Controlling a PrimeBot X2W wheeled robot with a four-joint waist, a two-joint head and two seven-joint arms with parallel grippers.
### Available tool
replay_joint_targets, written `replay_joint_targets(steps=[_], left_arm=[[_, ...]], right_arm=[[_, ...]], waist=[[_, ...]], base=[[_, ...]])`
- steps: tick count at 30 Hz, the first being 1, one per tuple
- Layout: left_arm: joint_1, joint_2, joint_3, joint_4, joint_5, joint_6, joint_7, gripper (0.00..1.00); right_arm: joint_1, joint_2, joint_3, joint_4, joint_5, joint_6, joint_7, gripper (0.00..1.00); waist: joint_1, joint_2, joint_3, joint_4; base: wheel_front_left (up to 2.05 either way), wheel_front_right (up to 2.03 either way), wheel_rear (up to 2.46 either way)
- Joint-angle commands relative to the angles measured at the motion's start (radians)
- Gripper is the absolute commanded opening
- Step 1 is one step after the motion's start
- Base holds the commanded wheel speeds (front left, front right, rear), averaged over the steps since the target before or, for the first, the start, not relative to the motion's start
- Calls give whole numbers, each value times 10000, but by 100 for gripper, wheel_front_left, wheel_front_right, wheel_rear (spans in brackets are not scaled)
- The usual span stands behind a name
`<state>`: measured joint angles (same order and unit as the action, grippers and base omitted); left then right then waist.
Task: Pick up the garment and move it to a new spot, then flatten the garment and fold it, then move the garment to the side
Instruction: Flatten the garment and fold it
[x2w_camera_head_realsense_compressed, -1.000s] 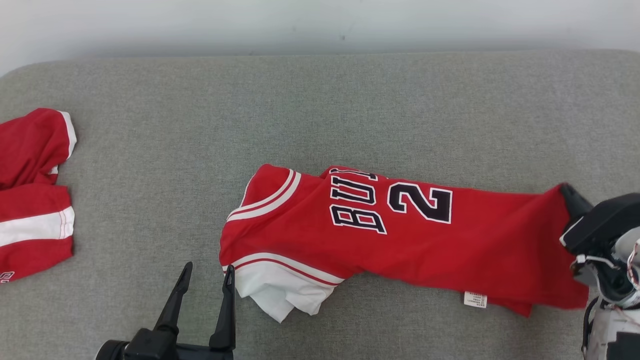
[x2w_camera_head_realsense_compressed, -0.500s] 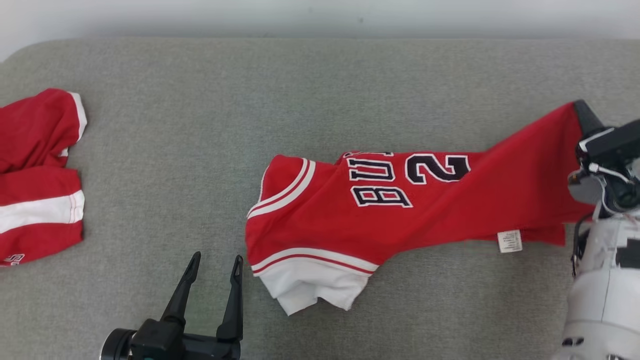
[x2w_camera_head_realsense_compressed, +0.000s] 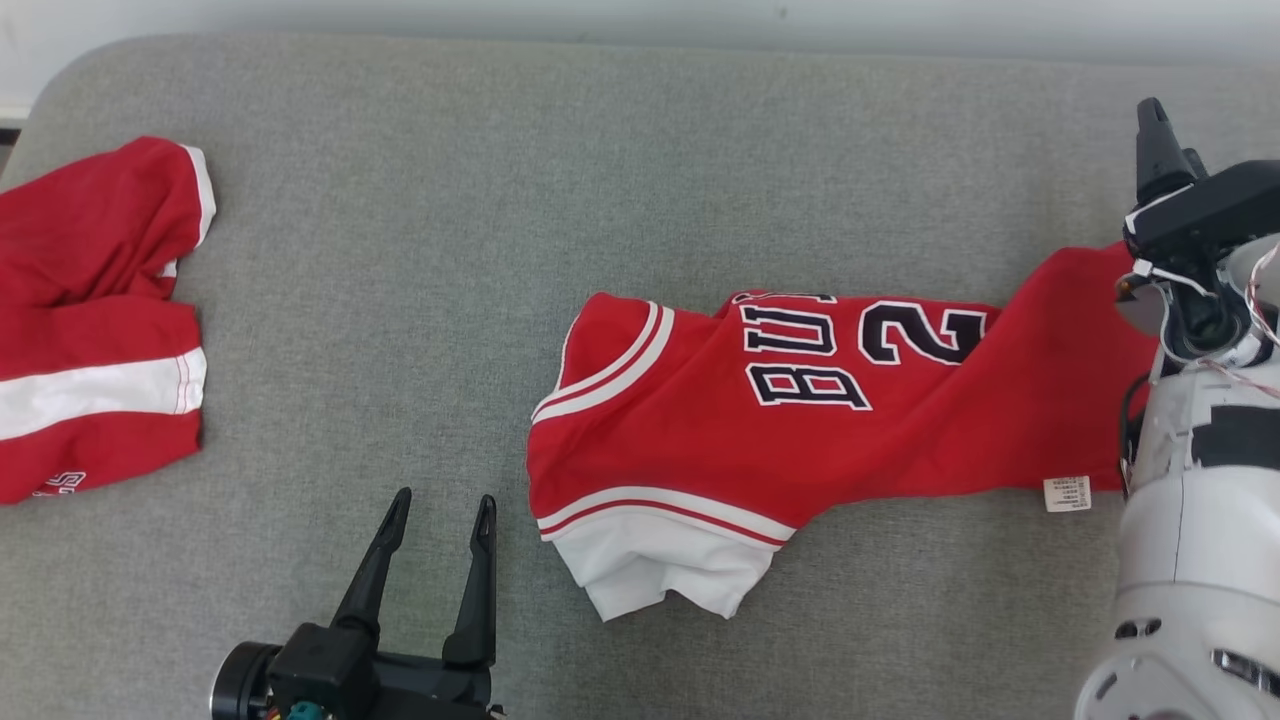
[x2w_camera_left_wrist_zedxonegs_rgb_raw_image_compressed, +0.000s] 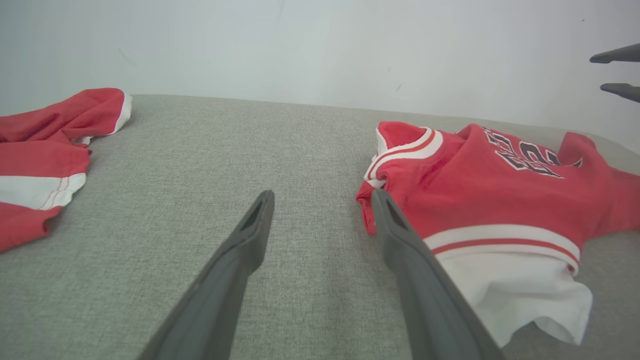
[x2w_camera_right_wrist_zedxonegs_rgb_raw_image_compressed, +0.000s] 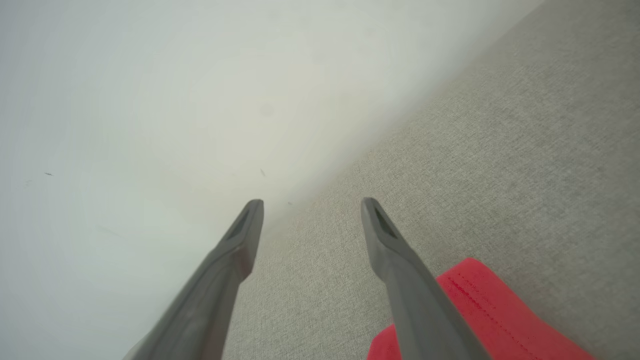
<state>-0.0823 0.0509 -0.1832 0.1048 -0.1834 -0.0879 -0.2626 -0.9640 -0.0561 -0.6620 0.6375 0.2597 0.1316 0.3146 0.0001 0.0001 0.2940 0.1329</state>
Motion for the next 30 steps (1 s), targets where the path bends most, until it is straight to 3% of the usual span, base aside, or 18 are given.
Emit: replay_joint_targets(steps=[1,10,20,25,30], left_arm=[[93,-10,21,29,-15,13,-33,100],[459,-7,111,217,68,-43,-33,100],[932,-7,229,594,32,56,-33,100],[1136,-9,327,737,-1,92,-33,100],[1337,-9,455,793,-14,155,-33,100]], right_arm=[[318,-52,80,-108,103,-19,-55,100],[3283,-341,1847,-2554,399,-19,-614,100],[7449,-104,3273,-5067,-78,-21,-2719,100],[8829,40,3875,-5437,-513,-21,-4092,100],[9685,67,4278,-4990,-504,-21,-4869,100]], waist=[[-1,-1,-207,-154],[-1,-1,-1021,-648],[-1,-1,-1977,-907],[-1,-1,-2322,-1005],[-1,-1,-2570,-1205]], base=[[0,0,0],[0,0,0],[0,0,0],[0,0,0],[0,0,0]])
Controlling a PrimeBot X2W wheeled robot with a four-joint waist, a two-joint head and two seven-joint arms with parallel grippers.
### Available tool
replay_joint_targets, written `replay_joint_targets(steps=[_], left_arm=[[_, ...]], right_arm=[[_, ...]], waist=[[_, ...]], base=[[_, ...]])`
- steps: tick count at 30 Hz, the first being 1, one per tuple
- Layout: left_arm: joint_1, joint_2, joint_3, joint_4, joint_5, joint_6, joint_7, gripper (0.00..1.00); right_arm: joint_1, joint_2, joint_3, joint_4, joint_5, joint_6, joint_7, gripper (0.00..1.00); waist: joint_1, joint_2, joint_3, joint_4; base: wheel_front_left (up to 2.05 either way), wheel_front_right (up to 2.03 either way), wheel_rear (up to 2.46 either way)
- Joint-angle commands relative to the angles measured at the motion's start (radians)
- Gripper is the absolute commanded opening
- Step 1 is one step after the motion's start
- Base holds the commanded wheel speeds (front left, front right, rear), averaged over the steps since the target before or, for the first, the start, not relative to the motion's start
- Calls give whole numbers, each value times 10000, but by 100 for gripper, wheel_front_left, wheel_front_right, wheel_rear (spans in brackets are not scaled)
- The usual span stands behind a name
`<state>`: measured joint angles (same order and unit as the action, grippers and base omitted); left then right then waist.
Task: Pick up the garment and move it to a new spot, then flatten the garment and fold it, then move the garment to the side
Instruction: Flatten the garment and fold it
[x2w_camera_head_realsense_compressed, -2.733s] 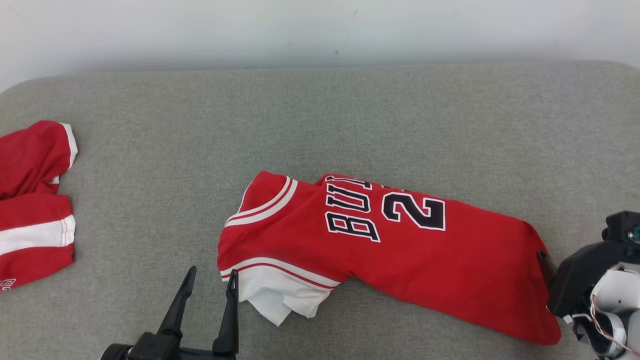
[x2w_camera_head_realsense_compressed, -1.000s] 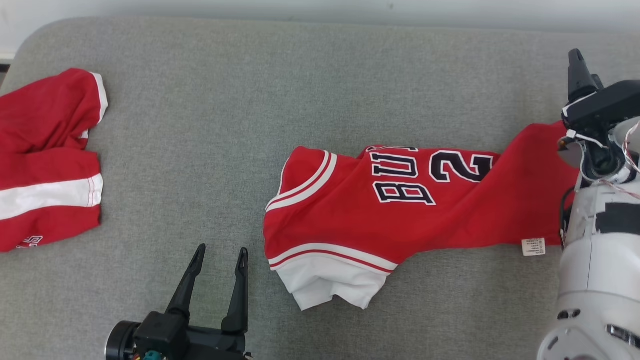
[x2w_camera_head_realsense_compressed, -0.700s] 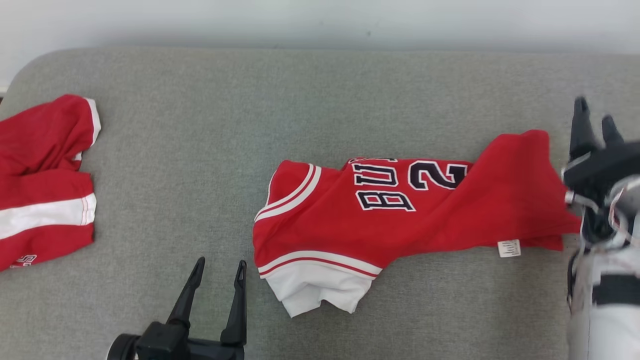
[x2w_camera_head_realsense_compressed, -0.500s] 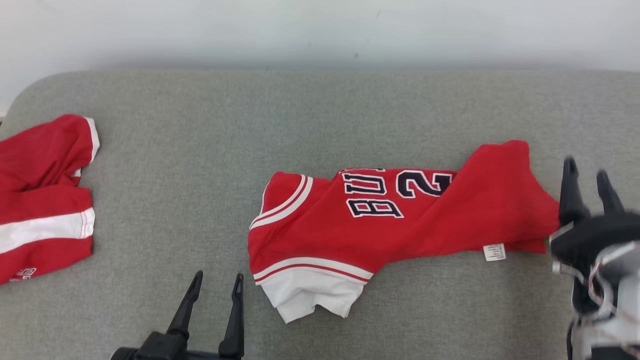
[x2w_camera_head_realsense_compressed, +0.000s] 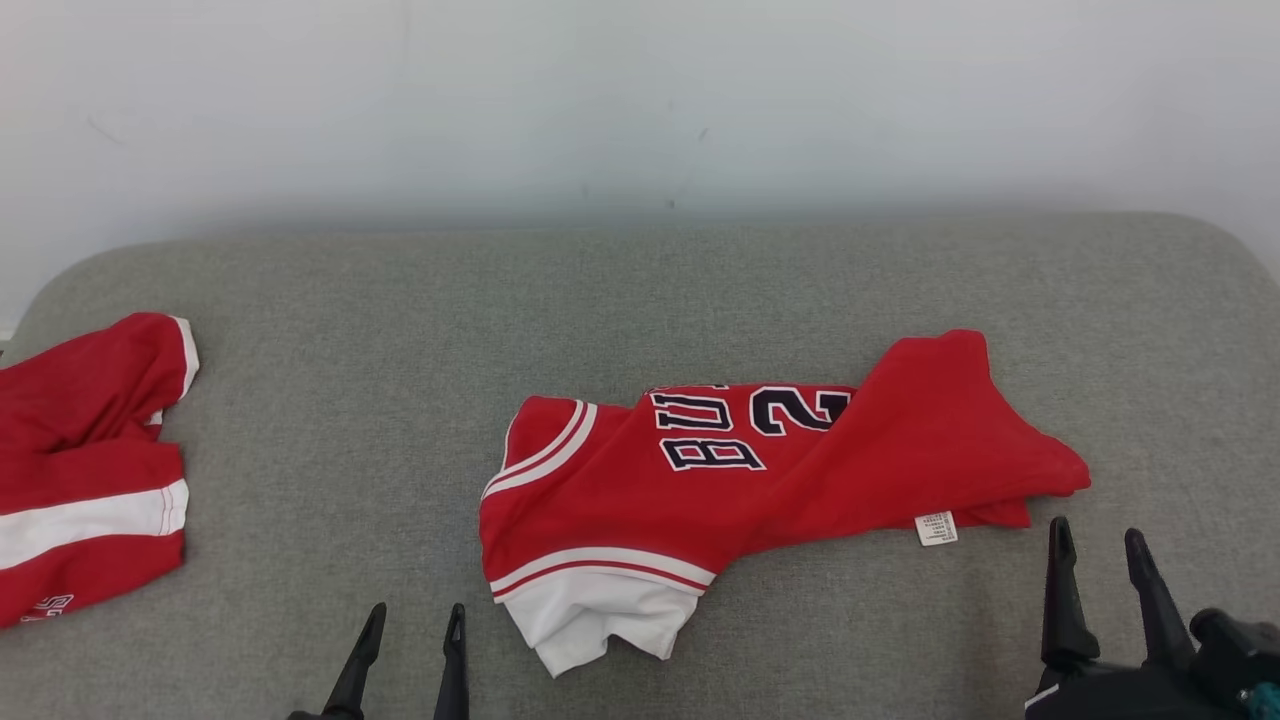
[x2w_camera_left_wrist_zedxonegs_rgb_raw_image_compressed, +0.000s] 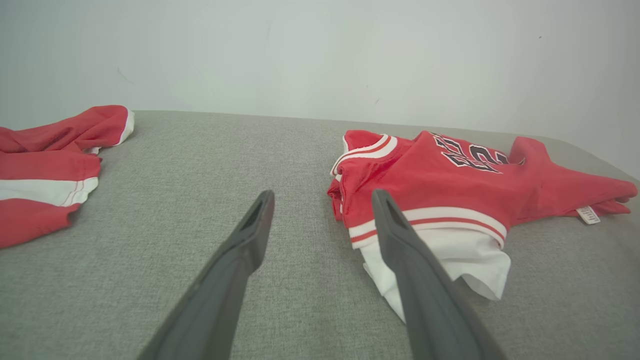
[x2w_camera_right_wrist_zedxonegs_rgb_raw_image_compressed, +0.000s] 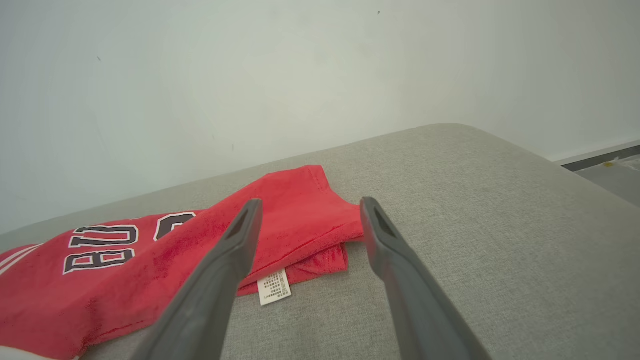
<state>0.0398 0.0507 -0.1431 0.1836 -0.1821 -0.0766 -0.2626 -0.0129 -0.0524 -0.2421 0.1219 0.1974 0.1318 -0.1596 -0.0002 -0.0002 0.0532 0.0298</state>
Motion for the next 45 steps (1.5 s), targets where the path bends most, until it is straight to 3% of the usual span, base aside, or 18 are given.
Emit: replay_joint_targets(steps=[1,11,22,32,45], left_arm=[[154,-7,76,10,-26,44,-33,100],[462,-7,421,169,-123,199,-33,100],[700,-9,1294,-63,-283,518,-33,100],[833,-9,1723,-148,-284,240,-33,100],[590,-9,847,592,-606,-151,-33,100]], right_arm=[[204,31,147,305,111,-22,-262,100],[383,31,890,1405,-754,-23,-847,100],[931,31,1690,715,-1683,-23,-970,100],[998,31,1742,420,-1539,-23,-823,100],[606,30,1259,221,-1705,-23,-412,100]], waist=[[2,2,-193,-215],[2,2,-513,-521],[2,2,-676,-559],[2,2,-637,-467],[2,2,-547,-604]], base=[[0,0,0],[0,0,0],[0,0,0],[0,0,0],[0,0,0]])
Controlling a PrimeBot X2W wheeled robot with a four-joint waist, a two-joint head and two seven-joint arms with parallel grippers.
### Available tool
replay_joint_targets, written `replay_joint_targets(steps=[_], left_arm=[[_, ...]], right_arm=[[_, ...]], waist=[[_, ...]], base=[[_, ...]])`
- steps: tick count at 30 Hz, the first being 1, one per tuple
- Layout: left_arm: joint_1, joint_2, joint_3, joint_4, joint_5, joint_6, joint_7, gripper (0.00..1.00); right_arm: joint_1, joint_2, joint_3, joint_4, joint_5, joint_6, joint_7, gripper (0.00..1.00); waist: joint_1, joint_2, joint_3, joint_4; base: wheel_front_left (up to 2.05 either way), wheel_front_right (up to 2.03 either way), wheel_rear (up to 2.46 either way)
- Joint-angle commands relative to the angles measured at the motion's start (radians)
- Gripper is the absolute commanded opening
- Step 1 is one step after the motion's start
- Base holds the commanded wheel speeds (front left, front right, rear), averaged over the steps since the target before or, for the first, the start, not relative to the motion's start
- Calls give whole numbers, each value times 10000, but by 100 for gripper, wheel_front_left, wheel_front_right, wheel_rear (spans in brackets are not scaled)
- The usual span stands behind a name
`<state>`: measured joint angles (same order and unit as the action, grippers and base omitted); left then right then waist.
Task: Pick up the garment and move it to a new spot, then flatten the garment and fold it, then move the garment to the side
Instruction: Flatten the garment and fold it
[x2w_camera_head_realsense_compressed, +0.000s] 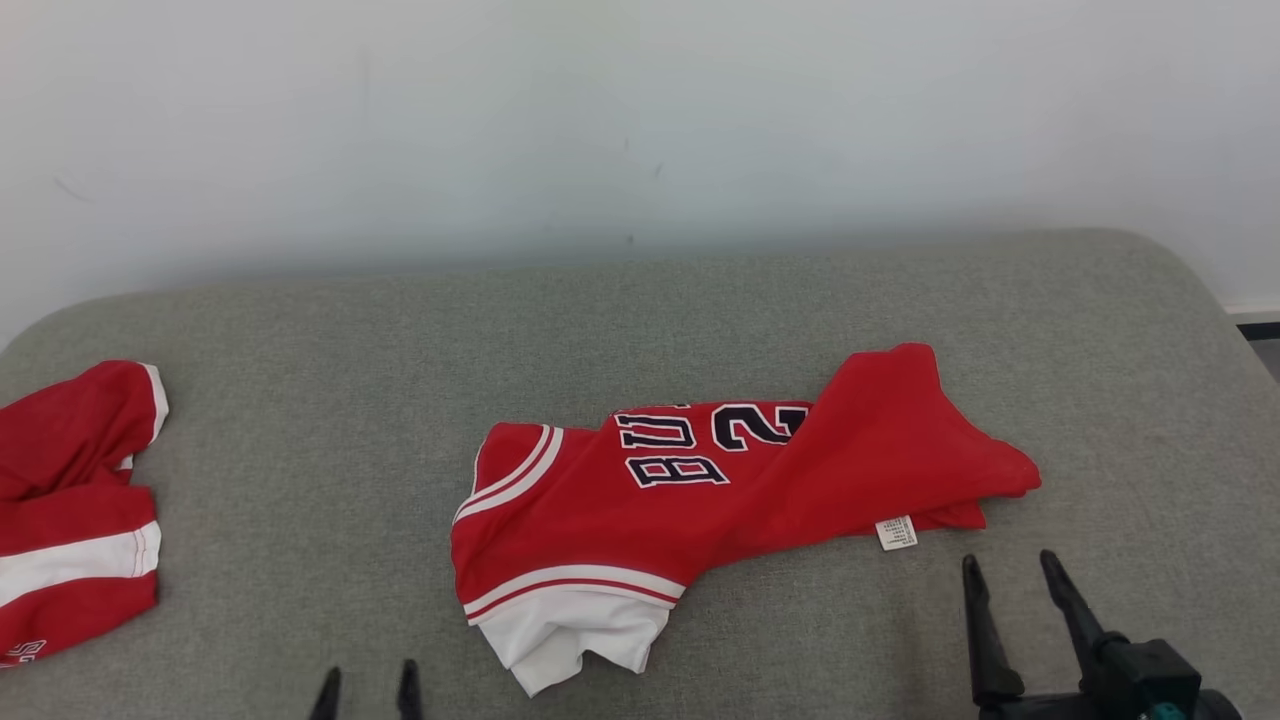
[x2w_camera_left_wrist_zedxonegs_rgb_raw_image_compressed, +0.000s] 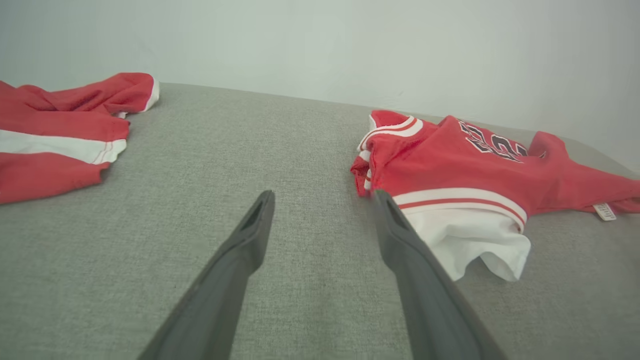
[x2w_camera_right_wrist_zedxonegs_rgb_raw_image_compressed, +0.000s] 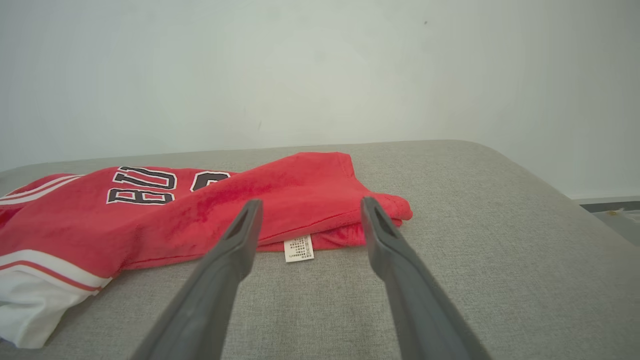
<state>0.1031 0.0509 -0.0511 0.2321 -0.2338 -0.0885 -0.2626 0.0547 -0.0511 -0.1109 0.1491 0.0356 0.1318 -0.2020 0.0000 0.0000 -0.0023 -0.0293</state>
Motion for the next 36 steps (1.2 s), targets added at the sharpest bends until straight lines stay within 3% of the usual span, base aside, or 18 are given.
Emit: replay_joint_targets(steps=[1,10,16,24,29,33,36], left_arm=[[-73,-12,-273,343,-111,-76,-33,100],[-917,-1,-1775,1752,-1296,-302,858,100],[-1699,-1,-2376,2720,-1617,297,1457,100],[-2423,-1,-2907,3590,-1812,1186,1477,100],[-2656,-3,-3195,3970,-1916,1349,1388,100],[-2866,-1,-3323,4200,-2009,1483,1316,94],[-3004,-1,-3421,4315,-2120,1505,1295,92]], right_arm=[[-102,15,-123,-103,-170,-23,69,100],[-246,19,-413,-408,-248,-23,225,100],[-366,20,-208,-333,-155,-23,226,100],[-412,19,-98,-209,-57,-23,150,100],[-602,18,-151,-213,-295,-23,313,100],[-1320,-416,-122,119,-548,-23,1355,100],[-2179,-853,-398,644,-656,-23,2713,100]], waist=[[0,0,17,-21],[0,0,143,-70],[0,0,242,-306],[0,0,362,-552],[0,0,456,-570],[0,0,603,-590],[0,0,720,-556]], base=[[0,0,0],[0,0,0],[0,0,0],[0,0,0],[0,0,0],[0,0,0],[0,0,0]])
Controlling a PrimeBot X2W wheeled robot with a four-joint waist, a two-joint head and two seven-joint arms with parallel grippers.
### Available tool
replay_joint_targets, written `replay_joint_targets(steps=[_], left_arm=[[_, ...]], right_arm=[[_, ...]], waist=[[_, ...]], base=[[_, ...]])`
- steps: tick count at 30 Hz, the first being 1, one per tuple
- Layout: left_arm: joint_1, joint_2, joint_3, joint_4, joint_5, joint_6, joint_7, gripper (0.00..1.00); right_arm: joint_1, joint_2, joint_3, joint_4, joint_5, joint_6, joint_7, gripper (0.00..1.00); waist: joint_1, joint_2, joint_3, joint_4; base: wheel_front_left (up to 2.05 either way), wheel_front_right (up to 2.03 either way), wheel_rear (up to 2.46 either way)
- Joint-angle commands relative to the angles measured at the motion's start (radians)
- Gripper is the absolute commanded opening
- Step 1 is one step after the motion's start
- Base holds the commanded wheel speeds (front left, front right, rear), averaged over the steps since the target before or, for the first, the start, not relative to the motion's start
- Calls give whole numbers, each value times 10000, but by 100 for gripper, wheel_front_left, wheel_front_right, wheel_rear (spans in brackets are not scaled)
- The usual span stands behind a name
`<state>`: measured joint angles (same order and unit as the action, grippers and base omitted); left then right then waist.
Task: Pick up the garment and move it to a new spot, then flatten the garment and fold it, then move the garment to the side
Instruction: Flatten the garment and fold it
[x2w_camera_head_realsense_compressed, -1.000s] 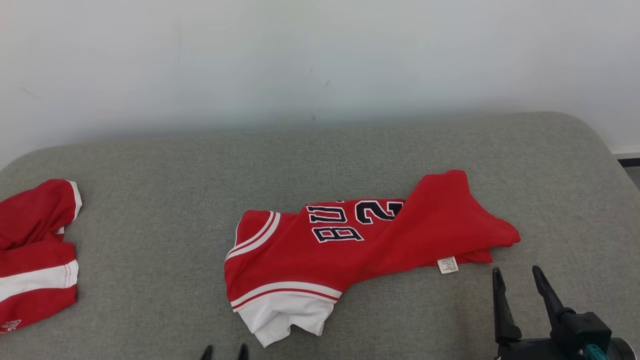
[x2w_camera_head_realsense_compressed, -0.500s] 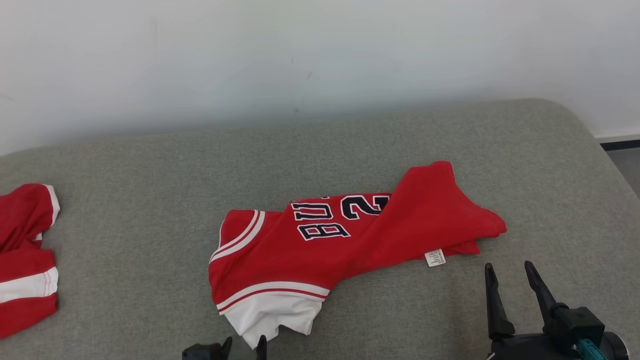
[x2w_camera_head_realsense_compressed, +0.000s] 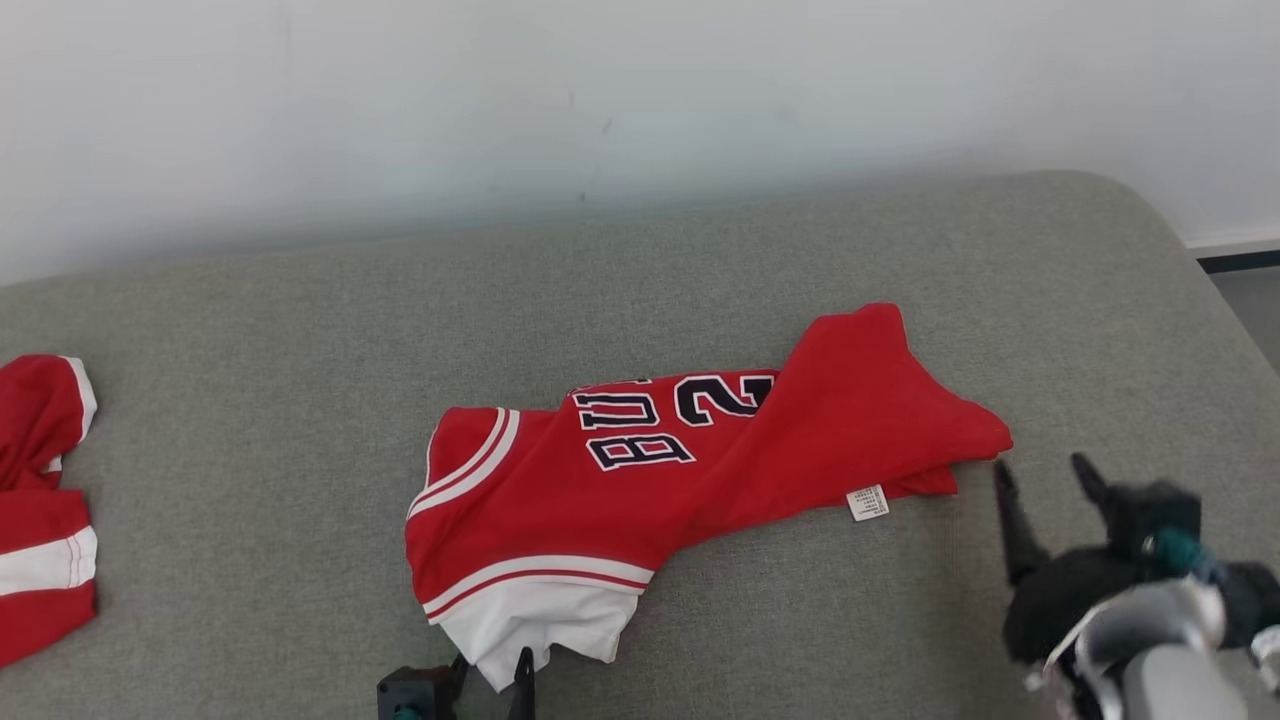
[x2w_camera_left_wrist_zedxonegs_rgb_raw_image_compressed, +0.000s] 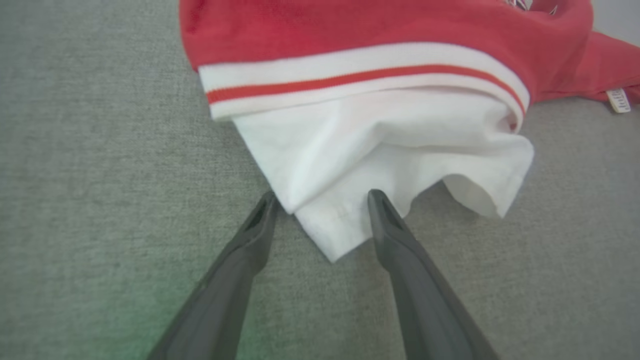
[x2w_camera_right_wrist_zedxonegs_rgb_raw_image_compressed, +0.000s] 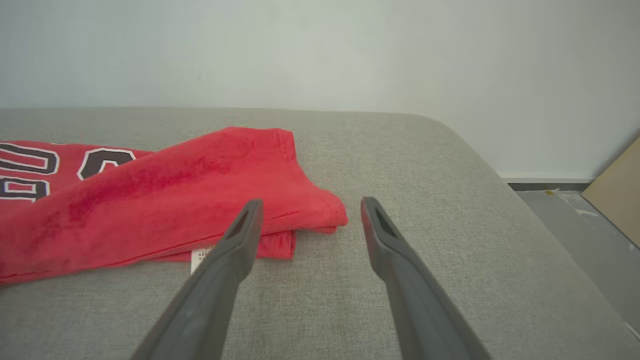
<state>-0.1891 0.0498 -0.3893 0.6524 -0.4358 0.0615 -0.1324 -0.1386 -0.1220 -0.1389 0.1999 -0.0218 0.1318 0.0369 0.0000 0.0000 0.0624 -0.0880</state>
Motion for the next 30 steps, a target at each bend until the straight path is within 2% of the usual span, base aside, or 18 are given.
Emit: replay_joint_targets(steps=[1,4,5,6,7,8,10,11,12,13,23,26,28,29,30], left_arm=[[-137,9,-86,134,-140,0,14,91],[-248,10,-190,141,-258,16,61,88],[-292,10,-223,141,-298,12,80,82],[-292,10,-223,141,-298,12,80,82],[-378,7,-306,127,-326,-11,84,75],[-401,10,-340,126,-366,-11,99,55],[-443,2,-422,131,-404,8,116,34],[-456,-5,-478,152,-399,-4,142,19],[-456,-5,-478,152,-399,-4,142,19],[-477,-7,-517,182,-379,-40,148,0],[-896,-1,-952,282,-439,-224,154,0],[-941,12,-990,343,-483,-176,107,0],[-961,19,-988,392,-514,-145,81,0],[-972,31,-978,418,-529,-123,66,0],[-974,42,-969,440,-539,-108,39,0]], right_arm=[[-551,-307,-241,326,-80,-23,795,100],[-1447,-747,-489,922,-9,-23,2003,100],[-1676,-873,-532,1179,74,-23,2354,100],[-1676,-873,-532,1179,74,-23,2354,100],[-2117,-1155,-569,1682,344,-23,2914,100],[-2338,-1280,-573,1924,497,-23,3141,100],[-2690,-1462,-569,2404,705,-23,3561,100],[-2829,-1519,-596,2624,822,-23,3777,100],[-2829,-1519,-596,2624,822,-23,3777,100],[-2951,-1579,-624,2862,860,-23,4038,100],[-4086,-1856,-616,3897,1346,-23,4899,100],[-4138,-1776,-692,3981,1413,-23,5144,84],[-4103,-1781,-750,3972,1431,-23,5215,84],[-4060,-1745,-752,3908,1400,-23,5237,79],[-3998,-1706,-808,3864,1335,-23,5279,63]], waist=[[0,0,114,69],[0,0,235,216],[0,0,280,282],[0,0,280,282],[0,0,387,431],[0,0,448,506],[0,0,565,614],[0,0,626,666],[0,0,626,666],[0,0,681,712],[0,0,1327,1070],[0,0,1394,1123],[0,0,1421,1129],[0,0,1424,1119],[0,0,1424,1102]], base=[[0,0,0],[0,0,0],[0,0,0],[0,0,0],[0,0,0],[0,0,0],[0,0,0],[0,0,0],[0,0,0],[0,0,0],[0,0,0],[0,0,0],[0,0,0],[0,0,0],[0,0,0]])
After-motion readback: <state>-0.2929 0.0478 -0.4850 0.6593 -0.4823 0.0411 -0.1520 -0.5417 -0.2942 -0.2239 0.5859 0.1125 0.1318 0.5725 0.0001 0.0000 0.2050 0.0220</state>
